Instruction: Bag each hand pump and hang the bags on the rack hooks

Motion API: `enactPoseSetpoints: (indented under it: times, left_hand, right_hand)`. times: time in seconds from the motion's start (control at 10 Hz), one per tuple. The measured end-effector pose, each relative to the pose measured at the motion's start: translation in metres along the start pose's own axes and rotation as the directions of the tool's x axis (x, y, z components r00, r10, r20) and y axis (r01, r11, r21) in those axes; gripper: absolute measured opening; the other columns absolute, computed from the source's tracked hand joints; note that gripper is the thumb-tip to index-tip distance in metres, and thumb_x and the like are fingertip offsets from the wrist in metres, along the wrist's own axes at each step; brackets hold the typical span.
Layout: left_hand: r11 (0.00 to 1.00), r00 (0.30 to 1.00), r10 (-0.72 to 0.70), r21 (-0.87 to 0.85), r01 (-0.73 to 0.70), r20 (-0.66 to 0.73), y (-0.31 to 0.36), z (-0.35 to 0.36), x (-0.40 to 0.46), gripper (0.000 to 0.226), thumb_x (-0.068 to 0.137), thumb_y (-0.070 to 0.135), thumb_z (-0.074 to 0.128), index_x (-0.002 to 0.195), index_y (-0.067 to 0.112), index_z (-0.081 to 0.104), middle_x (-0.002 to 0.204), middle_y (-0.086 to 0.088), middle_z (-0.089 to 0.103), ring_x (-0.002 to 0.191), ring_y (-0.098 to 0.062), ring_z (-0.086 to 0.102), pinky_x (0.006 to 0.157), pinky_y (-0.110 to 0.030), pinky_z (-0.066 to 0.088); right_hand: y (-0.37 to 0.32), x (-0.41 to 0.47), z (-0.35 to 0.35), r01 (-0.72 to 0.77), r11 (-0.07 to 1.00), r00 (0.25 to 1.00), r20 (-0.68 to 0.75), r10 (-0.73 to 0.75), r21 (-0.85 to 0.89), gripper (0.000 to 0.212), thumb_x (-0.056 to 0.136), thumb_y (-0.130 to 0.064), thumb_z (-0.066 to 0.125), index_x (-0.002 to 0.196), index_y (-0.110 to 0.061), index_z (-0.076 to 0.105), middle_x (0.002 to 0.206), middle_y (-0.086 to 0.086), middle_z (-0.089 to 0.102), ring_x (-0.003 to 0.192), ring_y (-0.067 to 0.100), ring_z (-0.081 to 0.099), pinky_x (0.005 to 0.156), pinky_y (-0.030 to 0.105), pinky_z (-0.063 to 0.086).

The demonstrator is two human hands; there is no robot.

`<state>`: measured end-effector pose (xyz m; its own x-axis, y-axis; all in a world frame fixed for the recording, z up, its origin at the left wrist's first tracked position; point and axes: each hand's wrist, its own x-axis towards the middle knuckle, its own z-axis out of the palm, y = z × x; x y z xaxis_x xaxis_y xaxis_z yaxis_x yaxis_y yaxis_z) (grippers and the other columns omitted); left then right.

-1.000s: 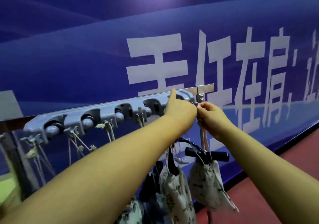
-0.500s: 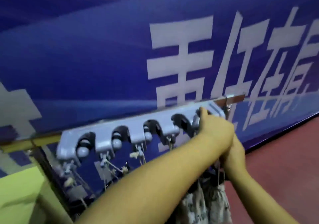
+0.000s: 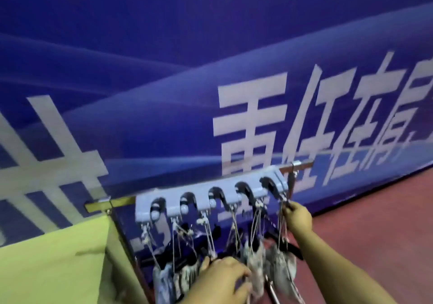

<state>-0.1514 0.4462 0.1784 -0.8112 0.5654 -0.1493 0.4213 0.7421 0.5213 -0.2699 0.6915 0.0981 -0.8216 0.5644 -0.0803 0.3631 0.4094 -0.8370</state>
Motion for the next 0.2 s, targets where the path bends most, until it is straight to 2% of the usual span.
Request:
enactPoseSetpoints:
  times: [0.1, 0.2]
  left_hand:
    - [0.994, 0.998, -0.035, -0.106, 0.04, 0.045, -0.013, 0.015, -0.022, 0.034, 0.088, 0.047, 0.055, 0.119, 0.034, 0.062, 0.119, 0.016, 0.058, 0.111, 0.001, 0.053, 0.104, -0.026, 0.037]
    - [0.925, 0.989, -0.13, -0.367, 0.097, -0.066, -0.024, 0.013, -0.031, 0.017, 0.087, 0.039, 0.062, 0.101, 0.034, 0.071, 0.097, 0.013, 0.068, 0.089, 0.007, 0.059, 0.086, -0.018, 0.045]
  right_hand:
    - [0.012, -0.003, 0.006, -0.028, 0.999, 1.0, -0.002, 0.028, 0.04, 0.026, 0.091, -0.015, 0.058, 0.111, -0.002, 0.067, 0.105, 0.024, 0.069, 0.099, 0.036, 0.063, 0.074, 0.032, 0.041]
    - [0.011, -0.007, 0.004, -0.046, 0.997, 0.999, 0.002, 0.046, 0.059, 0.031, 0.092, -0.012, 0.055, 0.119, 0.0, 0.062, 0.115, 0.026, 0.065, 0.105, 0.039, 0.059, 0.082, 0.036, 0.044]
